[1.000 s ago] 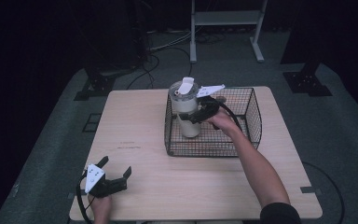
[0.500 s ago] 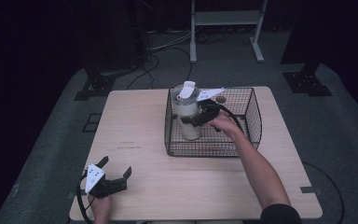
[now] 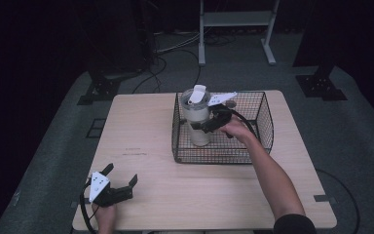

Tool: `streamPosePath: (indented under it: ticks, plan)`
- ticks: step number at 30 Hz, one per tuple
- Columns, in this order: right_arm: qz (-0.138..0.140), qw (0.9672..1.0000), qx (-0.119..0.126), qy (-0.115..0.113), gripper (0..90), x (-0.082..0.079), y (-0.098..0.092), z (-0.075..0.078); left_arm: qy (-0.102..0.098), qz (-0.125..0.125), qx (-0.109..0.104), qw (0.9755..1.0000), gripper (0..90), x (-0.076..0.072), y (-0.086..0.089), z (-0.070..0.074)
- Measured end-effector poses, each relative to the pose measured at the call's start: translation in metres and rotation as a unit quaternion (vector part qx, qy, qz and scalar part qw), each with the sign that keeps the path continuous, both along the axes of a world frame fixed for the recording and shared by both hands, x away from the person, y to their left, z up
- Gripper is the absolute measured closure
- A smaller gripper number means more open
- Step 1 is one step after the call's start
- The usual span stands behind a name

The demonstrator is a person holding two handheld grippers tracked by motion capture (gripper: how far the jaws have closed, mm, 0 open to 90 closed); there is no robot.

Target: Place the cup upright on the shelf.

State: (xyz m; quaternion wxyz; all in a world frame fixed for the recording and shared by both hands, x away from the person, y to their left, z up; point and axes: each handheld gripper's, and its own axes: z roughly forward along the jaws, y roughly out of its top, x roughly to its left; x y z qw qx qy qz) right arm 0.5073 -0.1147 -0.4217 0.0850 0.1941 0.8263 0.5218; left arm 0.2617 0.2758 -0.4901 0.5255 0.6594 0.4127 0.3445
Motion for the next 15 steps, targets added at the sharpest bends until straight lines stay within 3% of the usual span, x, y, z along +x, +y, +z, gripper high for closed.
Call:
streamPosePath:
  ticks: [15]
  plan:
    - [0.003,0.9999,-0.014,-0.002,8.5,-0.0034,-0.0087,0.0003,0.0,0.0,0.0,1.0,0.0,0.0,-0.0004,-0.0001]
